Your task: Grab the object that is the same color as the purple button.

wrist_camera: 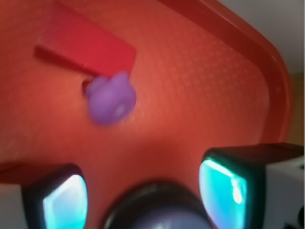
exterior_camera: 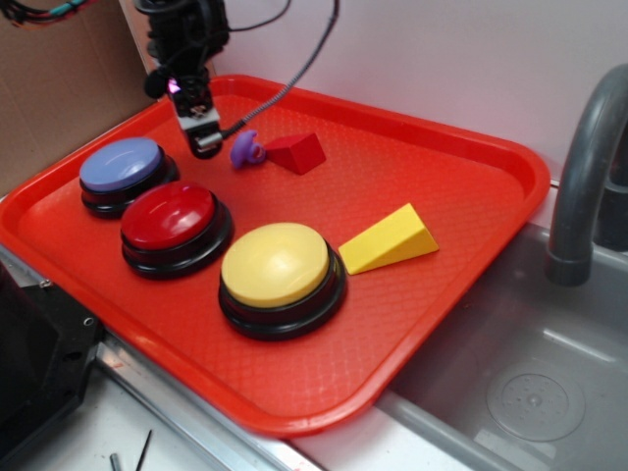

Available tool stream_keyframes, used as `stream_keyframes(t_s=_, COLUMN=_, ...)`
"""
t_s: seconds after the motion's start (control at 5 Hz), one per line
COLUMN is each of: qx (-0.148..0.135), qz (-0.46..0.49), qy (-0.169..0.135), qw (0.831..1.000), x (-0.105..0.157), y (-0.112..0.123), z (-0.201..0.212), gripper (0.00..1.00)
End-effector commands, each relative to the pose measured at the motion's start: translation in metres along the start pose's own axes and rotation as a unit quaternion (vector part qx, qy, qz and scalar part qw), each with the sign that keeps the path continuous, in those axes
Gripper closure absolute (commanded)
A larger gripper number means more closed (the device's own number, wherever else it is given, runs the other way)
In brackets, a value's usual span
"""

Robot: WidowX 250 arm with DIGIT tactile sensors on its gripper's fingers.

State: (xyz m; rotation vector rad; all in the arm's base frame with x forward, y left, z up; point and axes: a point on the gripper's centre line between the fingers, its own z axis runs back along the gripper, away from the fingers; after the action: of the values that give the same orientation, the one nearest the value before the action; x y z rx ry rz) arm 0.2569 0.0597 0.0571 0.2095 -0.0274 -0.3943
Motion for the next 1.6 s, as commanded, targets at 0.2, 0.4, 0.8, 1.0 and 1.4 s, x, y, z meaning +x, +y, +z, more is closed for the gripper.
stream_keyframes(t_s=0.2, qx=0.010, qz=0.021, qy=-0.019, qw=1.000, x=0.036, y=-0.002, z=-0.024, gripper=0.00)
stream_keyframes(t_s=0.4, qx=0.011, qz=0.031, qy=-0.009, qw=0.999, x=0.037, y=-0.004, z=-0.028, gripper=0.00)
stream_keyframes(t_s=0.8, qx=0.008, qz=0.037, qy=-0.004, qw=0.999, x=0.037, y=-0.004, z=-0.028, gripper=1.00)
stream_keyframes(t_s=1.0, qx=0.014, qz=0.046, qy=0.010, qw=0.999, x=0.037, y=-0.007, z=-0.026, gripper=1.00)
stream_keyframes(t_s=1.4, qx=0.008, qz=0.140, qy=0.040, qw=0.989, x=0.023, y=0.002, z=0.038, gripper=1.00)
